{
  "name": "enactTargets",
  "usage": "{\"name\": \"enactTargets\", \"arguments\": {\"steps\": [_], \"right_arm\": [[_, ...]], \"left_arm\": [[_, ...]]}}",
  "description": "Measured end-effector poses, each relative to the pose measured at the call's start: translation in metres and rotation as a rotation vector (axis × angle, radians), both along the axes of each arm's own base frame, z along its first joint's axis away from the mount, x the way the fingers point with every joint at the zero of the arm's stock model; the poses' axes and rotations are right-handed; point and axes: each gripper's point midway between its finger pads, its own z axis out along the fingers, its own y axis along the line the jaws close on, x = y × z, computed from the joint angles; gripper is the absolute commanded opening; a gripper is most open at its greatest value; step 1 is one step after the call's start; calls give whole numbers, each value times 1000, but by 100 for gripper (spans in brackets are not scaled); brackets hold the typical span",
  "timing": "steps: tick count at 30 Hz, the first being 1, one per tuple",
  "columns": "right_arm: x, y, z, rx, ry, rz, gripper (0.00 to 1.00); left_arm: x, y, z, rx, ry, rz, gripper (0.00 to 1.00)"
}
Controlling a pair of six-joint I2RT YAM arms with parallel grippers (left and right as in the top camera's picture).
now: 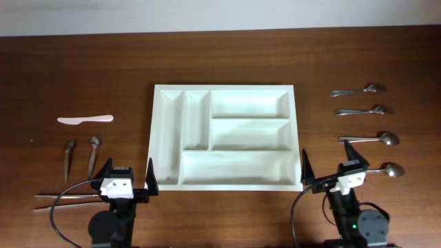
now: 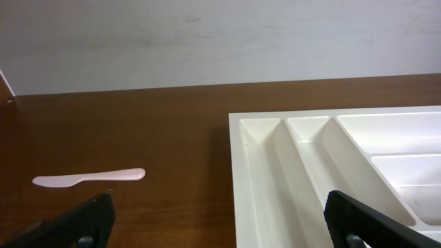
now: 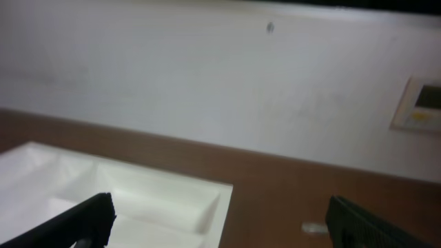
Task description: Pack container
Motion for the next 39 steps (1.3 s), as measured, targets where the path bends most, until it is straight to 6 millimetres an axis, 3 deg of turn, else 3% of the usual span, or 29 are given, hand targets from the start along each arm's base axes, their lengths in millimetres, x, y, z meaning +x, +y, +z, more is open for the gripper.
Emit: {"name": "enactTargets", "arguments": {"steps": [4,9,14,19,21,25,28,32,39], "right_arm": [[-2,-8,41,8,21,-45,99],[5,-18,79,-4,260,-104,99],[11,-8,125,-15,467,-51,99],[21,-7,160,-18,510,-47,99],[26,-24,159,44,555,-162,99],[9,-85,122,299,743,-601,99],[0,-121,105,488,754,-853,99],[0,-144,102,687,699,-972,99],[-8,-165,81,828,756,-1088,99]], "left_arm": [[0,0,0,0,0,0,99],[0,0,0,0,1,0,99],[0,0,-1,0,3,0,99],[0,0,-1,0,3,0,99],[0,0,-1,0,3,0,99],[0,0,-1,0,3,0,99],[0,0,-1,0,3,0,99],[0,0,-1,0,3,0,99],[0,0,-1,0,3,0,99]]}}
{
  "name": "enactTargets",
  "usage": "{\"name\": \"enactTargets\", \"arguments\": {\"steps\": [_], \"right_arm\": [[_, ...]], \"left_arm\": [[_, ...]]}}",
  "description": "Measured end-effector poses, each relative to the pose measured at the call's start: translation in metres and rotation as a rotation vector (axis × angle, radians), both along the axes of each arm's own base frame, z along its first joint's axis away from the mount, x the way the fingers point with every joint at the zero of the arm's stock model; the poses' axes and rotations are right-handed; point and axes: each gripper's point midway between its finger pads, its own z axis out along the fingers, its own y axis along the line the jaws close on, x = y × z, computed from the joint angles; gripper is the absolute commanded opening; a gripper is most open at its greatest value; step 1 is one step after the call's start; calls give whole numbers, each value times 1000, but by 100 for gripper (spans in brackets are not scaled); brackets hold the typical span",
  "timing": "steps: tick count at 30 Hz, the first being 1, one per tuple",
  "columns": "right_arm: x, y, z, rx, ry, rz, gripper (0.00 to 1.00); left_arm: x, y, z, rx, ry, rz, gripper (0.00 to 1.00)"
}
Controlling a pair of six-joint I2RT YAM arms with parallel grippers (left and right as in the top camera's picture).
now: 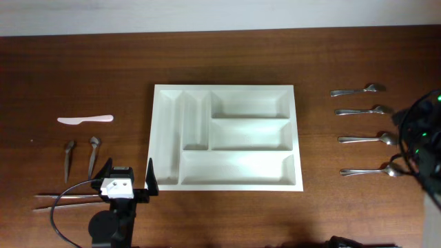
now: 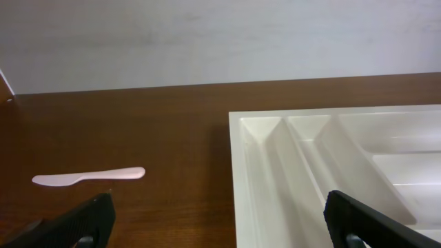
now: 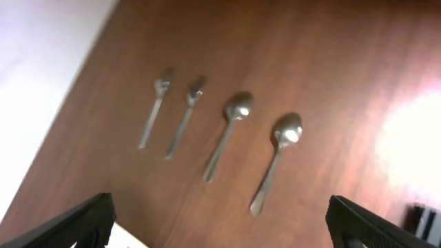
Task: Pack container
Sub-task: 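Move the right gripper over the metal spoons on the right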
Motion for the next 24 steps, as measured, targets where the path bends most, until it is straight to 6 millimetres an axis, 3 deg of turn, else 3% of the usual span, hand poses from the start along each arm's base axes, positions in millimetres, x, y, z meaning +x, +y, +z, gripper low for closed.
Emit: {"name": "enactTargets", "arguments": {"steps": [4,7,13,17,21,24], "right_arm": [[2,-26,-31,114,77,-133,99],[2,-42,-69,258,167,-222,99],[0,-63,-137,493,330,-331,99],[5,-65,-179,586,445,-349,99],[14,-70,-209,619,487,-359,99],[20,-73,-219,601,477,-357,99]], "left_arm": [[0,0,0,0,0,0,99],[0,0,0,0,0,0,99],[0,0,0,0,0,0,99],[0,0,0,0,0,0,99],[0,0,0,0,0,0,99],[0,0,0,0,0,0,99]]}}
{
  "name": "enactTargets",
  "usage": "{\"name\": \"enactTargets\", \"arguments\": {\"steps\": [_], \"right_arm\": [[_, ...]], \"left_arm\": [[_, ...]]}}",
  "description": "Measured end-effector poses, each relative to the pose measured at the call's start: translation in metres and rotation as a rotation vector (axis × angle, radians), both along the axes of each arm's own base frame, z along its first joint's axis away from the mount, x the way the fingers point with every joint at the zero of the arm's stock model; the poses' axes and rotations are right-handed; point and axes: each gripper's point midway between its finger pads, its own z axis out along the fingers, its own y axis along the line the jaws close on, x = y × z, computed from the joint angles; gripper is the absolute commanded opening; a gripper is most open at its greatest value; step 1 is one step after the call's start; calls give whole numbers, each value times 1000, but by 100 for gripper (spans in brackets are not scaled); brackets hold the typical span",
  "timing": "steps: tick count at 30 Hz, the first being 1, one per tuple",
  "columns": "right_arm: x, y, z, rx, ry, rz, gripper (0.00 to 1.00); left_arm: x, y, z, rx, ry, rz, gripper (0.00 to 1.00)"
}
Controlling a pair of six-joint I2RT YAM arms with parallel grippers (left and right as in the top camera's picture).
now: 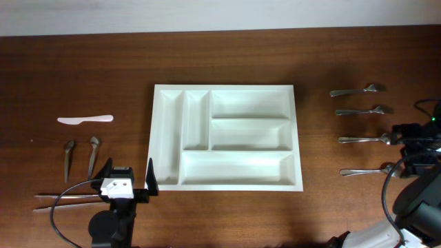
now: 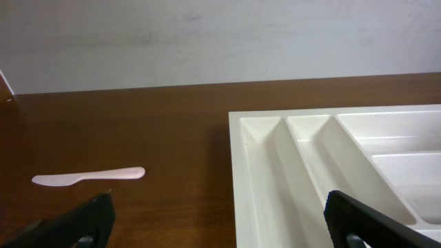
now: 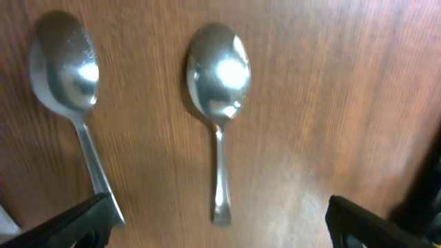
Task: Pack container
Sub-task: 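Move the right gripper over the metal spoons on the right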
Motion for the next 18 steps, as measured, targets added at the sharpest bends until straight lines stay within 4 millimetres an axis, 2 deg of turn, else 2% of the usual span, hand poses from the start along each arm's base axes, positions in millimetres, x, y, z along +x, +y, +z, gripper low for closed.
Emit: {"name": "enactTargets", "arguments": {"steps": [5,12,18], "right_arm": [[-2,6,-16,-1,9,12,99],[-9,24,-61,20,6,70,99],[-10,27,-75,20,-12,94,99]], "left_arm": [[0,0,0,0,0,0,99],[0,0,0,0,0,0,99],[0,0,0,0,0,0,99]]}}
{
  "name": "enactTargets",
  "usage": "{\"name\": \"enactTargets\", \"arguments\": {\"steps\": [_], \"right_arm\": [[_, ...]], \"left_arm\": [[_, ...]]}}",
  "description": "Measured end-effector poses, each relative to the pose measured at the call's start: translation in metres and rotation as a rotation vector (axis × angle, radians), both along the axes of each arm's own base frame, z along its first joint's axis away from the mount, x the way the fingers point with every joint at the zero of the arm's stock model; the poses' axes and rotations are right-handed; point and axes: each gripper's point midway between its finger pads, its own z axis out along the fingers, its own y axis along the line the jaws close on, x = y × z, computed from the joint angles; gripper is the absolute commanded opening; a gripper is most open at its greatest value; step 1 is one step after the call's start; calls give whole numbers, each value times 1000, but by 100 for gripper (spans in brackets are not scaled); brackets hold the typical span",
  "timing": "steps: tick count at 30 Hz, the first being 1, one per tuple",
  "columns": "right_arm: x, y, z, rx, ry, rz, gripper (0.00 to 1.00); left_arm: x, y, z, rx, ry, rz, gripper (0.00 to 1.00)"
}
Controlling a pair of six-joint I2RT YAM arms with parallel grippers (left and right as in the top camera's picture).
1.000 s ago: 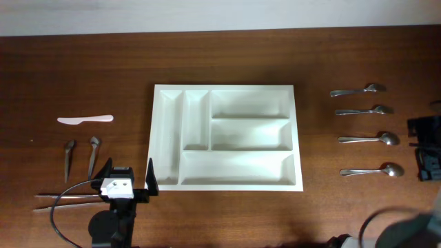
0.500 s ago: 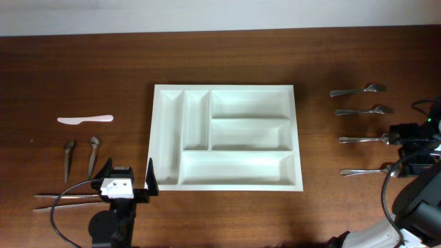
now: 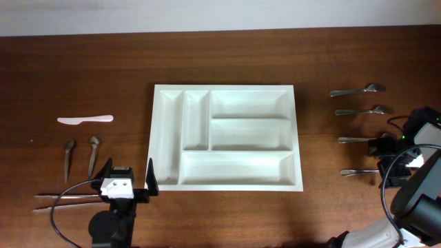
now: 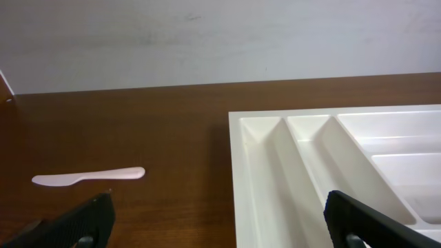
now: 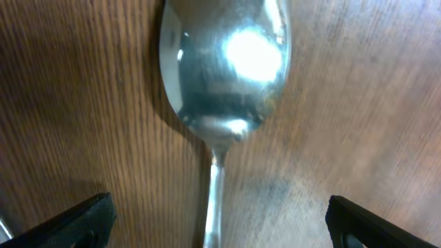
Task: Pack container
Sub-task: 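Move the right gripper over the metal spoons on the right, then lower the right gripper and grasp the top metal spoon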
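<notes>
The white compartment tray lies mid-table; its left compartments show in the left wrist view. My left gripper rests open by the tray's near-left corner, holding nothing. My right gripper hangs open low over a large steel spoon. The spoon's handle runs between the fingertips without touching them. Right of the tray, two forks and two large spoon handles lie in a column, the spoon bowls hidden under the arm.
Left of the tray lie a pink plastic knife, two small spoons and chopsticks. The wall runs behind the table. The right arm's base and cable fill the near-right corner.
My right gripper has dropped closer to the table: two spoons were in its view, now a single spoon bowl fills it, the handle between the open fingers. The left arm has not moved.
Both arms first rested at the near edge, the right one facing the wall over the tray. The right arm was then raised above the cutlery at right, then low over the two large spoons, and is now just above one. Nothing on the table has moved.
</notes>
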Motion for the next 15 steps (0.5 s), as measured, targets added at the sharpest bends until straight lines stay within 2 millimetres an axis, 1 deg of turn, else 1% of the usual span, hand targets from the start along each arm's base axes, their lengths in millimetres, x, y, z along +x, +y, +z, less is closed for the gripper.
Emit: {"name": "enactTargets", "arguments": {"steps": [7,11,15], "right_arm": [[5,1,-11,-6,-44,7,99],[14,-2,-14,-16,-92,35,99],[14,-2,-13,-26,-107,62,99]], "left_arm": [[0,0,0,0,0,0,99],[0,0,0,0,0,0,99],[0,0,0,0,0,0,99]]}}
